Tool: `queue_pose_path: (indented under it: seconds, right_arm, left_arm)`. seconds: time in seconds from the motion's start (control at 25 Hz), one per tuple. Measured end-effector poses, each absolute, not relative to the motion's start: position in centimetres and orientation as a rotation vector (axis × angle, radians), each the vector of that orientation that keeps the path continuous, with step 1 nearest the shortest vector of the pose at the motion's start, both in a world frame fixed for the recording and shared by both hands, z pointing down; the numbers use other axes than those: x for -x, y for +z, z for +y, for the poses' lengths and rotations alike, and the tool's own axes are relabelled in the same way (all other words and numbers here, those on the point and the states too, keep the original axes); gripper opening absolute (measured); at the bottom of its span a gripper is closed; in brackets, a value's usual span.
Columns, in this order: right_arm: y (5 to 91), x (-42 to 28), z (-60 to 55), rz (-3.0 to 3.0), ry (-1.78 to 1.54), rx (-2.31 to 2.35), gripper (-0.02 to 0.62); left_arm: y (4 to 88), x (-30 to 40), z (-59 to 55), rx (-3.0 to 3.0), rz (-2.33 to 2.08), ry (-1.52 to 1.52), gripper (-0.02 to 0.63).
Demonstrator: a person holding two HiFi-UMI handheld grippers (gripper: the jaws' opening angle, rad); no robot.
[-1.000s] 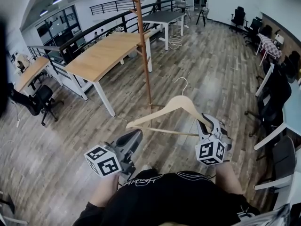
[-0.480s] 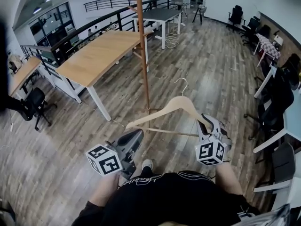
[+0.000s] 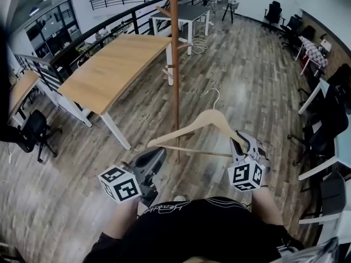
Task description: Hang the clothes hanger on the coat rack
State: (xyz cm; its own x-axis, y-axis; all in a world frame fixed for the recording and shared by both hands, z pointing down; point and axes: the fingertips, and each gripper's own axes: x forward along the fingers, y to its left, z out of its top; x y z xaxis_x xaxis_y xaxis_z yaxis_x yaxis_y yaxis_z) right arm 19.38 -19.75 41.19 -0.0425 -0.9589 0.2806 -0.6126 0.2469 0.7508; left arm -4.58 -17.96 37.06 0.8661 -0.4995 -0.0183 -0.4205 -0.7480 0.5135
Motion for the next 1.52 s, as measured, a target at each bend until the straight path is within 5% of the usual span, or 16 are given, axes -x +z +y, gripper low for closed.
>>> queue_pose_path:
  seconds: [0.8, 1.52]
  right_arm:
    - [40.5, -12.0, -34.7, -1.730, -0.645, -1.429, 0.117]
    - [44.6, -12.4, -46.9, -1.801, -0.615, -1.324, 0.117]
  left_arm:
    - [37.8, 11.5, -32.1, -2.532, -0.699, -0.279, 0.008]
    - [40.1, 10.4, -41.4, -2.430, -0.831, -0.218, 0.008]
